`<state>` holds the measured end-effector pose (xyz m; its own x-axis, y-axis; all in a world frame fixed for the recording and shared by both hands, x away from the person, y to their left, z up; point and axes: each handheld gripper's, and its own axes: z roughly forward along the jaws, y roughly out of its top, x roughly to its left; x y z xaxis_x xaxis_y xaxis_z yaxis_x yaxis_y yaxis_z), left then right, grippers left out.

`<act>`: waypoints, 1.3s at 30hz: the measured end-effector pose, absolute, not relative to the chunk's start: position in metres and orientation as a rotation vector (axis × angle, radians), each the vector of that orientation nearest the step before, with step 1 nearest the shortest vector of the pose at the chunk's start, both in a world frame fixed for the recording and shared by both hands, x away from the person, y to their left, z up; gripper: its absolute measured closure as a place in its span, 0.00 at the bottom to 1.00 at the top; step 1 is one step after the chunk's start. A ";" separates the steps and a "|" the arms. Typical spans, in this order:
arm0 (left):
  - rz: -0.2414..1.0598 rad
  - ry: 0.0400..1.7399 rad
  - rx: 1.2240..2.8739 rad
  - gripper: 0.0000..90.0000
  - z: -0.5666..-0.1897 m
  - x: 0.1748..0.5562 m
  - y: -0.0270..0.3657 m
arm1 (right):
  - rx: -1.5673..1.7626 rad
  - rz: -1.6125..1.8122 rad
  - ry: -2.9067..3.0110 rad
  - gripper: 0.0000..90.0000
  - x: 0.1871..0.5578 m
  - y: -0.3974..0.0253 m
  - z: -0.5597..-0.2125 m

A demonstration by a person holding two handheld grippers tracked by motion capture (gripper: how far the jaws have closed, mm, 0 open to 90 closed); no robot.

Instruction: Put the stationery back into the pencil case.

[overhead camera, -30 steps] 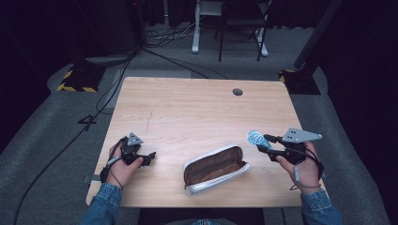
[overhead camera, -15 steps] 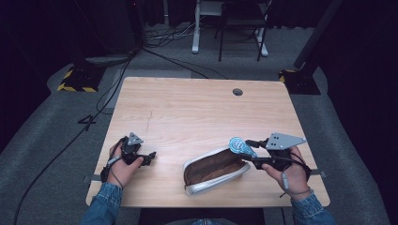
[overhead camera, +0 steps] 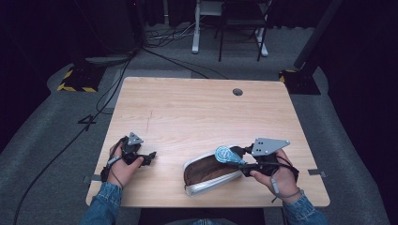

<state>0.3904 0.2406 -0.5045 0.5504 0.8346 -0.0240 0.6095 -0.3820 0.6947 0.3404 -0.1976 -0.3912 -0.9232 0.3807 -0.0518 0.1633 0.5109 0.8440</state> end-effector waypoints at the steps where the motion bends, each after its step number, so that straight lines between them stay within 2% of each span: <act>1: 0.438 1.157 2.124 0.18 -0.505 0.390 0.241 | 0.455 1.370 2.529 0.56 0.340 -0.196 -0.392; 29: 0.438 1.157 2.124 0.18 -0.505 0.390 0.241 | 0.331 1.337 2.606 0.55 0.340 -0.174 -0.406; 33: 0.438 1.156 2.124 0.18 -0.505 0.390 0.241 | 0.360 1.383 2.580 0.45 0.341 -0.174 -0.406; 39: 0.438 1.156 2.125 0.18 -0.505 0.391 0.241 | 0.387 1.391 2.559 0.44 0.342 -0.177 -0.405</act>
